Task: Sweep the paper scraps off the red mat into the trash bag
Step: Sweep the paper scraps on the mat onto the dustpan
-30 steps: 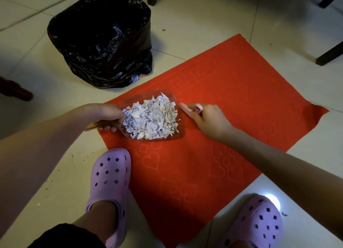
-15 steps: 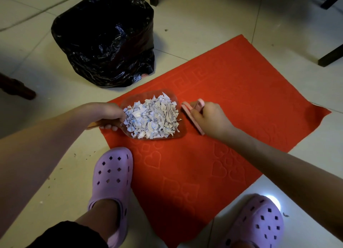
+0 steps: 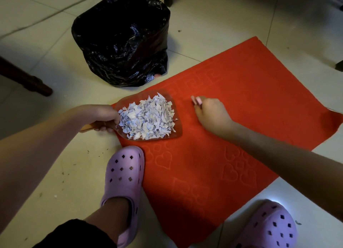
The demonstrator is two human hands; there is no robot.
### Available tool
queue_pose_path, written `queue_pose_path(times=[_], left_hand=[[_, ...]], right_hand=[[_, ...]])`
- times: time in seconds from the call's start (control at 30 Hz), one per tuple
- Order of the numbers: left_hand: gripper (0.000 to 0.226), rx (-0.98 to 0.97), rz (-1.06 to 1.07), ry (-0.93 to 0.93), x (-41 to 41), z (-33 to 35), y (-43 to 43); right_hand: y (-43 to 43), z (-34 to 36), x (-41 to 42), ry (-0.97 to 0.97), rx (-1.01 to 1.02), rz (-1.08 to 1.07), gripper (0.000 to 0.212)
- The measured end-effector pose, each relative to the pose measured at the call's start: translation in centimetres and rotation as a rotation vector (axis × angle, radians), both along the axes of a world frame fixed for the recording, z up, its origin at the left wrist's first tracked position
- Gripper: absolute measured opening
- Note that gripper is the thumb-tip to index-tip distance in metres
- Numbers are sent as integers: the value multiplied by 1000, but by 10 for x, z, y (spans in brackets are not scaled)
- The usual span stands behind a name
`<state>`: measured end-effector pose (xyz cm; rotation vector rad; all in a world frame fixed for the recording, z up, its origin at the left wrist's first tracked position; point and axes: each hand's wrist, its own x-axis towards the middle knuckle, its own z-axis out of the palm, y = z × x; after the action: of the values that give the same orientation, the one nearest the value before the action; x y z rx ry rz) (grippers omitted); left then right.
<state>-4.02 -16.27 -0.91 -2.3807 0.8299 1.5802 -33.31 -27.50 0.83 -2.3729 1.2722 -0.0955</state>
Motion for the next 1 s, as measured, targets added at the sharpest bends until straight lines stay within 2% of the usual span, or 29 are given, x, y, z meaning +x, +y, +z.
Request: queue_pose_path(times=[0.1,0.23,0.37,0.47,0.6,0.73,0.87,1.0], left_hand=[[18,2,2,-2,3,2,1],[19,-2,-3,6,4,0,3],[17,1,-2,-3,6,0,3],[17,4,-3,-8,5,0,2],[19,5,0,0,6,-1,2],[19,0,2,3,5,-2,3],[19,-9,9,9,3,-2,4],[21,-10,11,9,1,-2,2]], right_hand=[[24,7,14,-102,66,105,24],[7,23,11,-262,-7,-36,30],[-28,18,6,-144,-117,-86,28],[-42,4,14,-33,-104,-115,24],[-17,-7,27,46,-19,46,31],[20,-1,23,-131,129,213,32],[31,14,-3,-335,21,196,31],[8,9,-27,-270,-90,68,26]])
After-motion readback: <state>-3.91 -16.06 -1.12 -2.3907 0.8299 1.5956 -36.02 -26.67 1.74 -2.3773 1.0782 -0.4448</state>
